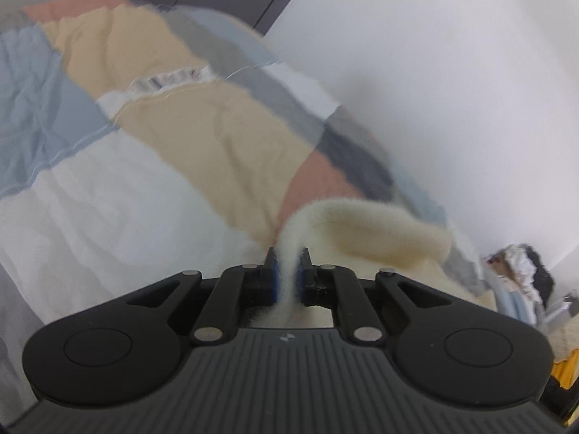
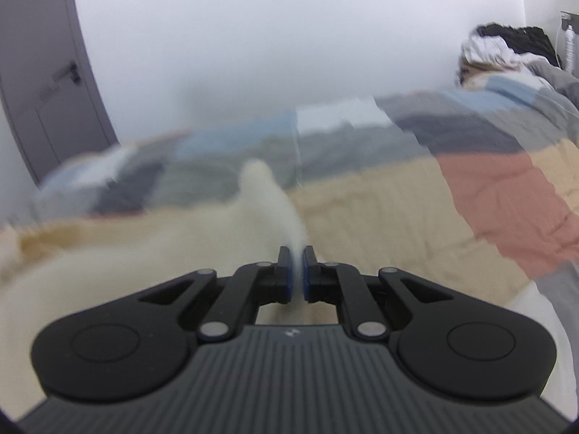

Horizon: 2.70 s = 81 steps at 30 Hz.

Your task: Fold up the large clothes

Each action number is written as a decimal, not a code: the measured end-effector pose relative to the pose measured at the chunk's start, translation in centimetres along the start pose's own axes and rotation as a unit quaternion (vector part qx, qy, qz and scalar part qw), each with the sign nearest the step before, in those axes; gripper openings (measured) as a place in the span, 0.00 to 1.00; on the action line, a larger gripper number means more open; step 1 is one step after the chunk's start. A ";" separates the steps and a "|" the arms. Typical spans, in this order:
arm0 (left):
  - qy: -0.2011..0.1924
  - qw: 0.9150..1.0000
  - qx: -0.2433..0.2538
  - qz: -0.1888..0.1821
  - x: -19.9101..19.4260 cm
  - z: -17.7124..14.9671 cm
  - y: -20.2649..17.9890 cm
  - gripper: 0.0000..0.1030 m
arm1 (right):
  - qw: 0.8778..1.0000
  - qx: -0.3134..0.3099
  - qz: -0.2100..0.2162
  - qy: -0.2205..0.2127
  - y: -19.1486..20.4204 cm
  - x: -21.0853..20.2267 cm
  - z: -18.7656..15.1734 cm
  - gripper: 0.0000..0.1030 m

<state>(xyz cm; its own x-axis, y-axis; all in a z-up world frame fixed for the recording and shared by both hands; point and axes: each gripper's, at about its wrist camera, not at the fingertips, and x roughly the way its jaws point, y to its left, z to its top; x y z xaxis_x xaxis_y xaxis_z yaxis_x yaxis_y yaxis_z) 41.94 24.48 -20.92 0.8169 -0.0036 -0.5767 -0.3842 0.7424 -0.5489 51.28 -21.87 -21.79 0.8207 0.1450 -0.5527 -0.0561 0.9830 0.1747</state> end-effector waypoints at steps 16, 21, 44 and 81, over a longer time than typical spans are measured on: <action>0.009 0.998 0.069 0.012 -1.5 -0.8 -1.6 0.27 | 0.999 -0.014 -0.019 0.034 0.1 0.9 -1.1 0.13; -0.025 0.991 0.132 0.002 -6.3 -2.3 -3.8 0.47 | 0.999 -0.012 0.002 0.032 -0.2 -1.8 -1.2 0.17; 0.041 0.988 0.137 -0.066 -16.8 -13.0 -6.2 0.49 | 0.987 0.048 0.146 0.056 2.4 -16.3 -7.1 0.52; 0.138 0.988 0.005 -0.069 -13.5 -13.9 -3.5 0.77 | 0.897 0.326 0.261 0.141 0.0 -12.1 -13.0 0.94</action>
<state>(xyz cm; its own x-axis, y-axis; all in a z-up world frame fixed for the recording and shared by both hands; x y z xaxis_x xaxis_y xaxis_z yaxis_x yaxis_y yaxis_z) 26.28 12.57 -19.61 0.7127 -0.2873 -0.6400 -0.2717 0.7280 -0.6294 33.96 -22.15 -25.69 0.5975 0.6799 -0.4252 0.0299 0.5109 0.8591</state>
